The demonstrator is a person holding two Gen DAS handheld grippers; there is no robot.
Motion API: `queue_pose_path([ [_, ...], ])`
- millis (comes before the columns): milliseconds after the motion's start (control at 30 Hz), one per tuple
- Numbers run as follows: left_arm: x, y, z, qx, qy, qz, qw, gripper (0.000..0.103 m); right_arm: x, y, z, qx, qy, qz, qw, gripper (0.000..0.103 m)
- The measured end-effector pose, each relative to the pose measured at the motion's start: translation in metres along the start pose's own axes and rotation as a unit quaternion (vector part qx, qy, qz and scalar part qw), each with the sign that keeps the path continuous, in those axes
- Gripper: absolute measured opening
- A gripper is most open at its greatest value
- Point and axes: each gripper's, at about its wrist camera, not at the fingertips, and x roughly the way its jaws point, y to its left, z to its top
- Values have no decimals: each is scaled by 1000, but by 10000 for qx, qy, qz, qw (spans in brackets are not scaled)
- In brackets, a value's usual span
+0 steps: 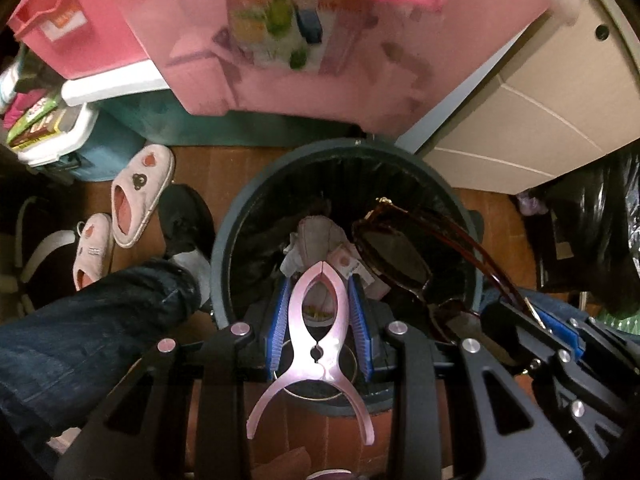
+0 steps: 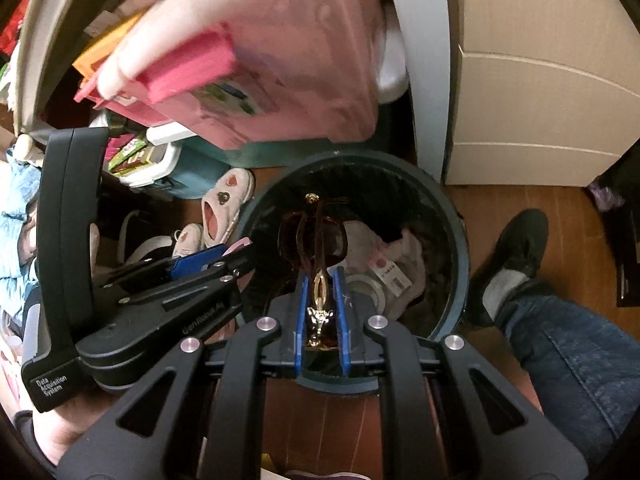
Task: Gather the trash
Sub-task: 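Lower both tools into the bin and open them to drop the items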
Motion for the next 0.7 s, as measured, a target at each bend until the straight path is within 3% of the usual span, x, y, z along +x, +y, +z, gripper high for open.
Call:
queue_pose_path([
  [700,79,-1,8,82,574,141,9982,29,83,-38,0,435,661,-99,9968,13],
])
